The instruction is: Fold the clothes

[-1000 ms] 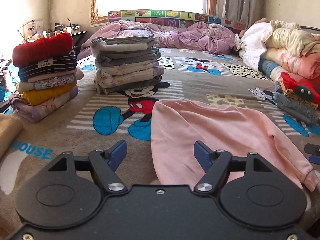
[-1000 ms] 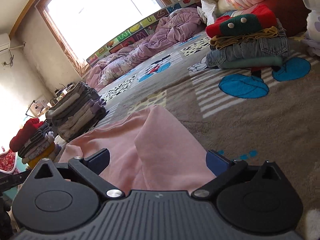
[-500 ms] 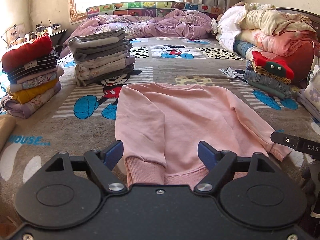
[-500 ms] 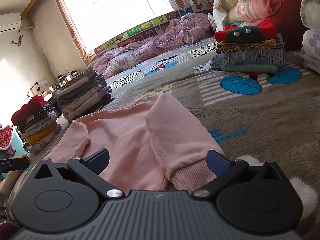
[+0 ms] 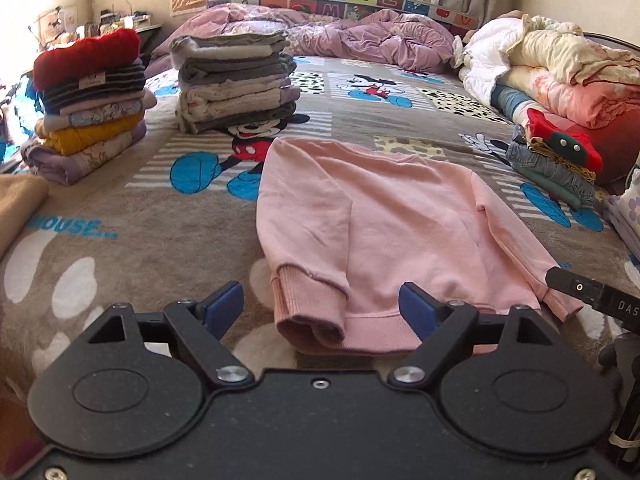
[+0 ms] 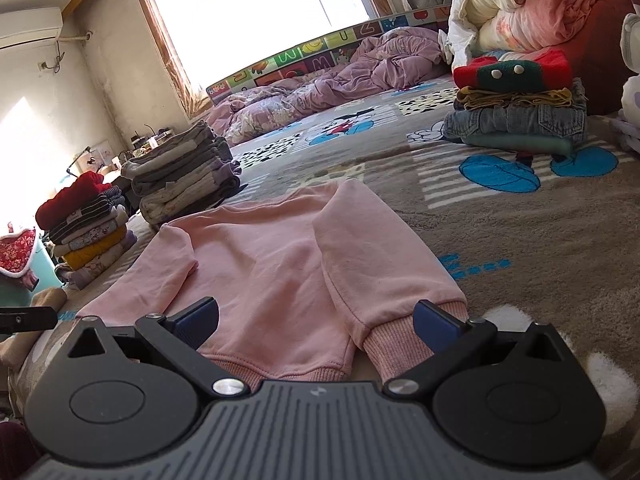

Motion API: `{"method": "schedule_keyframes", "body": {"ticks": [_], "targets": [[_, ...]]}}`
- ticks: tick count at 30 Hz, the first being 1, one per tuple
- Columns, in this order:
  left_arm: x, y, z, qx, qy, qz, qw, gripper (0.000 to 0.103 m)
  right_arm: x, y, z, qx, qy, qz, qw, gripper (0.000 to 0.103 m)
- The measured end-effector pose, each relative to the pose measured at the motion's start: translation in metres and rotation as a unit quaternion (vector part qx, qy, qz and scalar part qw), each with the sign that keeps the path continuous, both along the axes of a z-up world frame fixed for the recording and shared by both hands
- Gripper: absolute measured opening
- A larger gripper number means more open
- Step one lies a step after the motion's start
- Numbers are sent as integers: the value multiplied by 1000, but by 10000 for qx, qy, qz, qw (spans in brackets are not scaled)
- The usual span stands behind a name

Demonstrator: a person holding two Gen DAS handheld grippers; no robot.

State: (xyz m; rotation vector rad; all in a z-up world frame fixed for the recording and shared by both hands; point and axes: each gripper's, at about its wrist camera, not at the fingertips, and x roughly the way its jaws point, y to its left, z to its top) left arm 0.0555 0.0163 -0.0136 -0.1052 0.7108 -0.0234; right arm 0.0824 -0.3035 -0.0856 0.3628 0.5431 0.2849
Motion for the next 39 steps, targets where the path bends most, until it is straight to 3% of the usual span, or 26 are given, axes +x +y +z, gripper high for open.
{"method": "schedule_keyframes", "body": {"ticks": [4, 11, 12, 14, 17, 26, 29, 33, 34, 35, 36, 37, 38, 39], "targets": [[5, 4, -11, -431, 195, 107, 9988, 85, 1, 4, 0, 49, 2, 177, 9998, 103], [19, 19, -29, -1385, -20, 592, 9886, 82, 5, 18, -7, -119, 34, 405, 9991, 103], [20, 20, -32, -1401, -49, 637, 9881, 76, 6, 20, -9, -135, 55, 432, 9990, 103], [21, 24, -38, -1409, -112, 738, 9872, 30, 9, 24, -13, -127, 90, 519, 9985, 103], [21, 38, -42, -1483, -287, 908, 9843, 16, 12, 34, -17, -211, 102, 658, 9976, 103], [27, 71, -30, -1555, -554, 1011, 9811, 13, 24, 74, -33, -923, 64, 1137, 9892, 103], [27, 85, -31, -1500, -614, 1155, 9800, 6, 25, 82, -37, -1183, 82, 1166, 9861, 103], [26, 100, -34, -1559, -597, 1258, 9779, 5, 26, 83, -38, -1247, 63, 1156, 9854, 103], [27, 104, -33, -1719, -523, 1150, 9770, 5, 26, 83, -39, -1255, 51, 1153, 9854, 103], [28, 104, -32, -1831, -459, 1025, 9767, 7, 26, 84, -39, -1270, 37, 1150, 9852, 103], [28, 99, -28, -1701, -424, 967, 9797, 14, 25, 84, -40, -1287, 23, 1146, 9850, 103], [28, 92, -24, -1529, -394, 921, 9831, 44, 25, 85, -40, -1310, 9, 1141, 9848, 103], [29, 83, -20, -1246, -347, 906, 9874, 81, 25, 86, -41, -1336, -6, 1137, 9845, 103], [30, 75, -17, -1028, -224, 802, 9912, 87, 25, 87, -41, -1359, -17, 1131, 9842, 103]]}}
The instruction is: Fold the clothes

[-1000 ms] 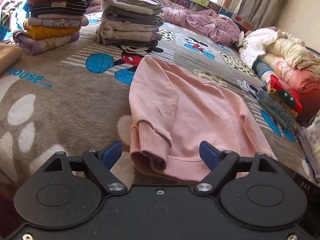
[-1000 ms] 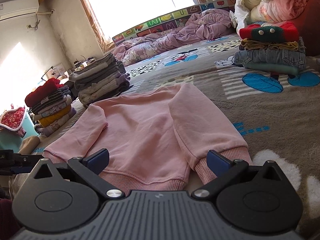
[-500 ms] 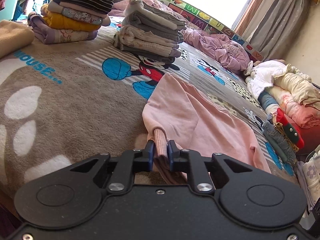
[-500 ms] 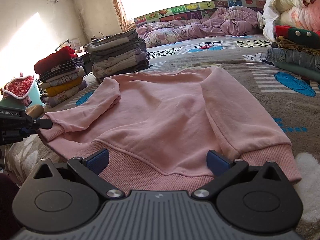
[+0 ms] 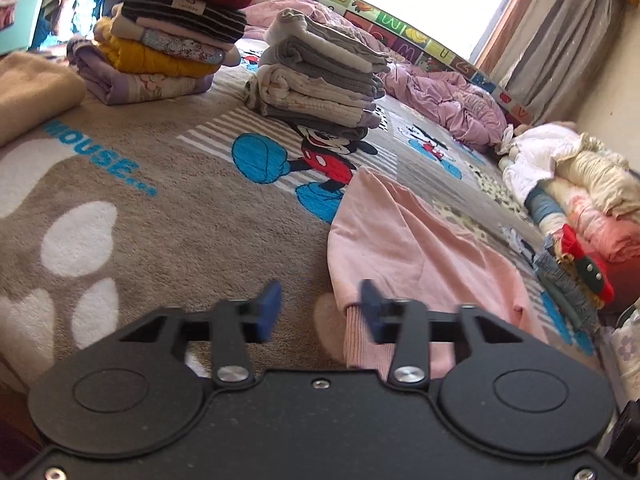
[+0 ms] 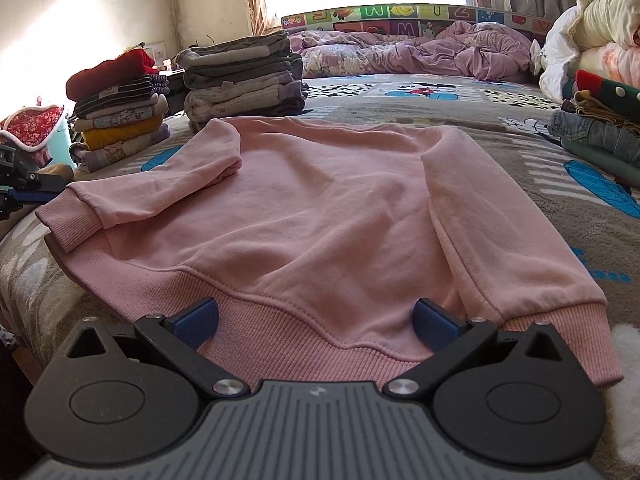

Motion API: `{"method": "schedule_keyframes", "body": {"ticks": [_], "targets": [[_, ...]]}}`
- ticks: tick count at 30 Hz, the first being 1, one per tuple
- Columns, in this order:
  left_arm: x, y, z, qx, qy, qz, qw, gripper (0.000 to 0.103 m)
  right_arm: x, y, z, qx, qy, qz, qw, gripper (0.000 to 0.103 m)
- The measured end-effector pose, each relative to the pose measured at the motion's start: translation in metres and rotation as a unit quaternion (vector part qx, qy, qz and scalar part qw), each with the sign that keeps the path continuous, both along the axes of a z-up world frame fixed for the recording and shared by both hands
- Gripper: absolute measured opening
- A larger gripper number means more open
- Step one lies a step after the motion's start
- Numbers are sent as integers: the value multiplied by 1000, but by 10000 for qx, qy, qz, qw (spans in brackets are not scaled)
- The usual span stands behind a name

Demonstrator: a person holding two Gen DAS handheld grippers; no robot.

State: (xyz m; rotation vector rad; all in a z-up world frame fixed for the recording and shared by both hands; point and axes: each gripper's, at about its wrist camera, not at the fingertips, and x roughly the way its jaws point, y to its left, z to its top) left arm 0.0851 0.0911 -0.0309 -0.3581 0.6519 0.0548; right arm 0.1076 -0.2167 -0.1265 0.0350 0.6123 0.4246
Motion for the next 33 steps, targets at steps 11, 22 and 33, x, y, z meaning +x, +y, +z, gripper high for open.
{"method": "schedule_keyframes", "body": {"ticks": [11, 22, 33], "targets": [[-9, -43, 4, 764, 511, -786, 9927, 88, 0, 3, -1, -57, -52, -22, 10000, 103], [-9, -44, 5, 792, 567, -749, 9924, 88, 0, 3, 0, -73, -47, -20, 10000, 103], [-6, -44, 0, 773, 528, -700, 9932, 88, 0, 4, 0, -94, -50, -23, 9999, 103]]}}
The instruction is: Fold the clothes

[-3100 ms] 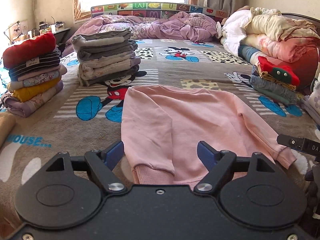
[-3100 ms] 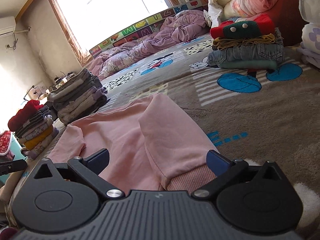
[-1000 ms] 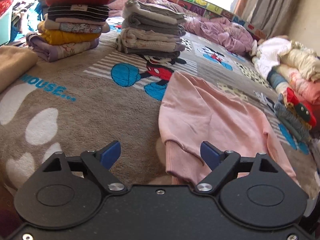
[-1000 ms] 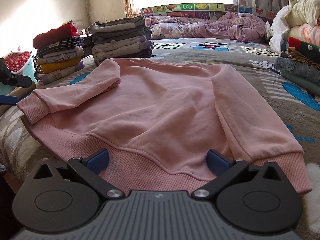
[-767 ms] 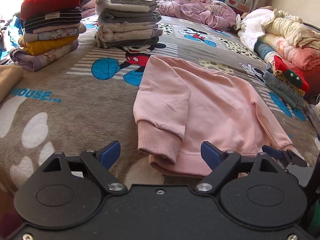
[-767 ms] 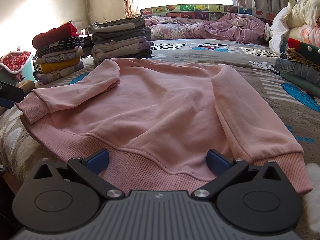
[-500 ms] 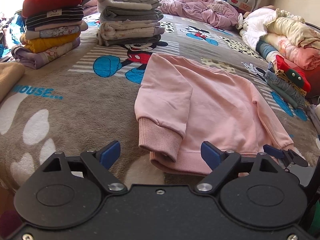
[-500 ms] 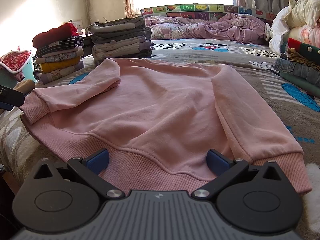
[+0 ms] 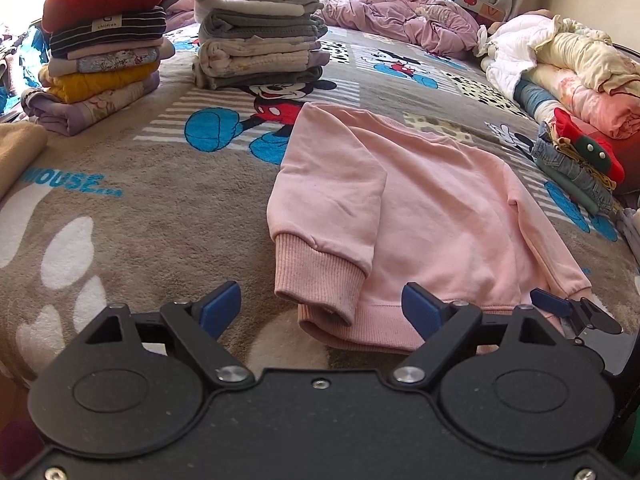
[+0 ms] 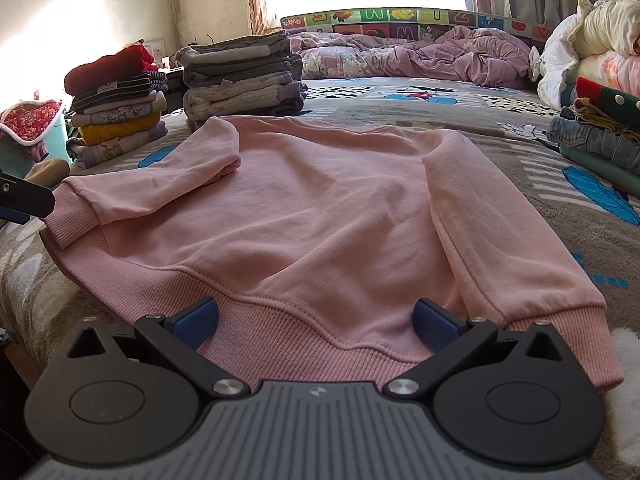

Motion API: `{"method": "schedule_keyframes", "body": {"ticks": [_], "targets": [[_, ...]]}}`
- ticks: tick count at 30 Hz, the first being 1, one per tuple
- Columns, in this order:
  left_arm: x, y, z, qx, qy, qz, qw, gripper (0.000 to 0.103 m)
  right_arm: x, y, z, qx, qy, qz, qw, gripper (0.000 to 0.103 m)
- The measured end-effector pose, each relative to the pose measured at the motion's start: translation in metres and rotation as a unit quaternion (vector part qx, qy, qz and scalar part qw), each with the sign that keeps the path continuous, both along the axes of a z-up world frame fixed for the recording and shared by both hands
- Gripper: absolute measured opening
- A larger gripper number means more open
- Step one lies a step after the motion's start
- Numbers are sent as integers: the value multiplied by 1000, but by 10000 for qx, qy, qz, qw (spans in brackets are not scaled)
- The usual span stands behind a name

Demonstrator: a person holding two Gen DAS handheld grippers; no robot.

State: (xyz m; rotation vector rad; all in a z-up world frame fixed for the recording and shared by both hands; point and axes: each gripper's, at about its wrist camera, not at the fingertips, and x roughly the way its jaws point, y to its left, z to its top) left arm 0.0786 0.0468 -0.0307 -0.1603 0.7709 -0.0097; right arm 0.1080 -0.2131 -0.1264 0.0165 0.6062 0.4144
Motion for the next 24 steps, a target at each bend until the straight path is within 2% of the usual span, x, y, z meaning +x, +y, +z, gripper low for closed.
{"method": "schedule_keyframes", "body": {"ticks": [4, 6, 8, 9, 11, 12, 14, 16, 21, 24], "targets": [[0, 5, -1, -106, -158, 83, 9998, 86, 0, 0, 0, -7, 0, 0, 10000, 103], [0, 7, -2, -170, -216, 80, 9996, 75, 1, 0, 0, -13, -1, 0, 10000, 103], [1, 8, -3, -249, -240, 61, 9994, 54, 1, 0, 0, -14, 1, 0, 10000, 103], [1, 9, -4, -269, -258, 74, 9993, 50, 0, 1, 0, -15, 1, -1, 10000, 103], [1, 10, -6, -280, -306, 112, 9991, 32, 0, 1, 0, -14, 5, 1, 10000, 103], [1, 11, -6, -271, -347, 116, 9990, 30, 1, 1, 0, -14, 7, 2, 10000, 103], [1, 13, -7, -250, -375, 110, 9989, 14, 1, 1, 0, -9, 13, 6, 10000, 103], [-1, 15, -6, -246, -490, 128, 9984, 4, 1, 1, 0, -10, 19, 8, 10000, 103], [-3, 24, 6, -43, -823, 207, 9964, 3, 1, 0, 1, 0, 29, 9, 10000, 103], [3, 45, 19, -4, -981, 430, 9943, 3, 1, 0, 1, 1, 33, 12, 10000, 103]]}}
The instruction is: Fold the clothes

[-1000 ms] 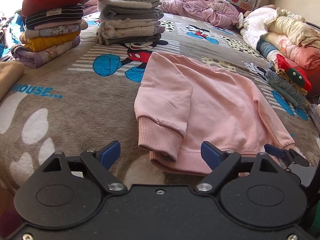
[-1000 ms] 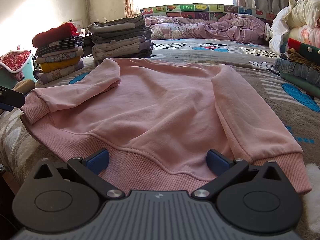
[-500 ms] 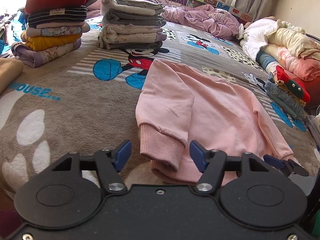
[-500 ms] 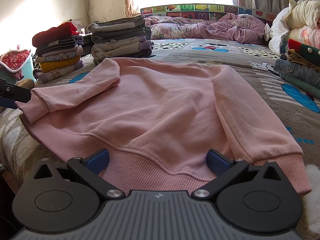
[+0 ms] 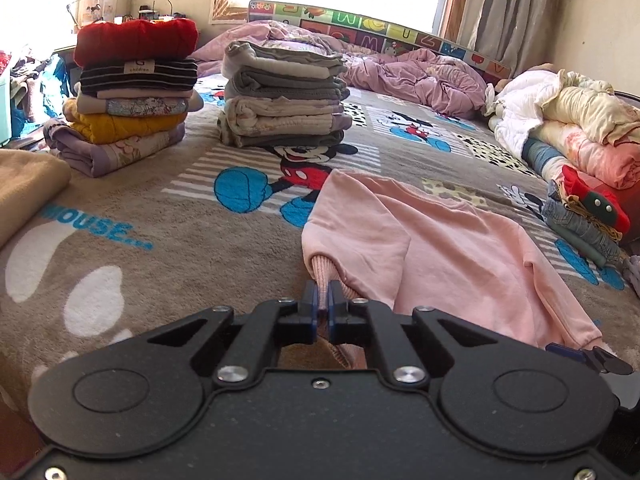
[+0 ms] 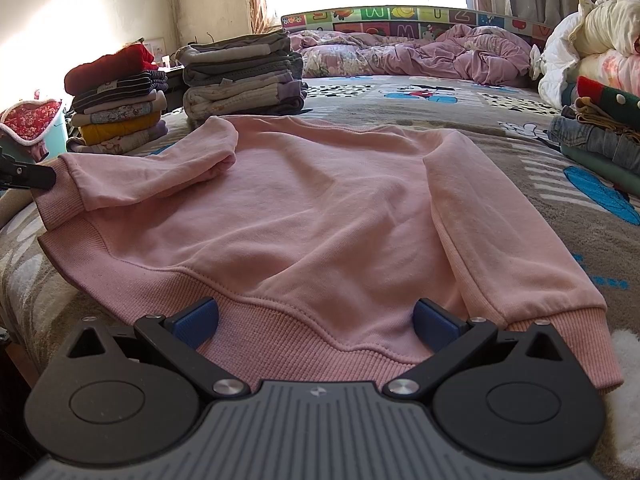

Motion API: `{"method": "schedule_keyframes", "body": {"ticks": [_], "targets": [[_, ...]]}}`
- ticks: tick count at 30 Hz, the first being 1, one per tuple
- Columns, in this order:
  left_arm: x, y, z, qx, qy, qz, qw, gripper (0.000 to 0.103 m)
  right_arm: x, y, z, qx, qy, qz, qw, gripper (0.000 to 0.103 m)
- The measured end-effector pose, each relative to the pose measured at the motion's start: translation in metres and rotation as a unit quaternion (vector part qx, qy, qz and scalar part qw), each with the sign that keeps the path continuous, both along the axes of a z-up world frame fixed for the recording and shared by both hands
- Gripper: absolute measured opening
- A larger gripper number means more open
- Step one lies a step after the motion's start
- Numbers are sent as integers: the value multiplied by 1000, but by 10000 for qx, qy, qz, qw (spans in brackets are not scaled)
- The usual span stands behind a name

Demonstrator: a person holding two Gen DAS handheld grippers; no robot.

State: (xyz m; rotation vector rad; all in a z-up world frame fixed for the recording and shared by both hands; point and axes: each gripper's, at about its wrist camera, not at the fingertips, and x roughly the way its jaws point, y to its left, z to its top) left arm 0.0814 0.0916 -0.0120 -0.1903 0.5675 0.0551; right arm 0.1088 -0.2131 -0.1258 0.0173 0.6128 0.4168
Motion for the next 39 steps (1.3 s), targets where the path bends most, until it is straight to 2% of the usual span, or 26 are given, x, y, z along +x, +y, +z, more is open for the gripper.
{"method": "schedule_keyframes", "body": {"ticks": [8, 14, 18, 25, 30, 33, 35, 37, 39], "targets": [[37, 65, 26, -20, -178, 568, 9982, 3, 1, 0, 1, 11, 9, -10, 10000, 103], [75, 101, 30, 79, -22, 846, 9964, 3, -1, -2, 4, 153, -50, -17, 9999, 103], [102, 117, 22, 148, 204, 872, 9959, 3, -8, -3, 13, 356, -398, 141, 9985, 103], [130, 137, 13, 242, 445, 867, 9949, 3, -29, 33, 23, 132, -1113, 1085, 9878, 103], [121, 157, 6, -178, 464, 1028, 9935, 3, -44, 66, 26, 0, -1546, 1883, 9699, 103], [122, 172, -19, -380, 710, 1363, 9874, 3, -45, 86, 19, -207, -1416, 2265, 9634, 103], [128, 179, -41, -345, 961, 1672, 9806, 13, -42, 96, 9, -399, -1121, 2433, 9626, 103], [117, 185, -50, -644, 943, 1912, 9749, 16, -41, 103, 2, -545, -947, 2589, 9597, 103], [101, 190, -57, -1020, 808, 2131, 9683, 37, -41, 102, 5, -423, -919, 2687, 9579, 103]]}}
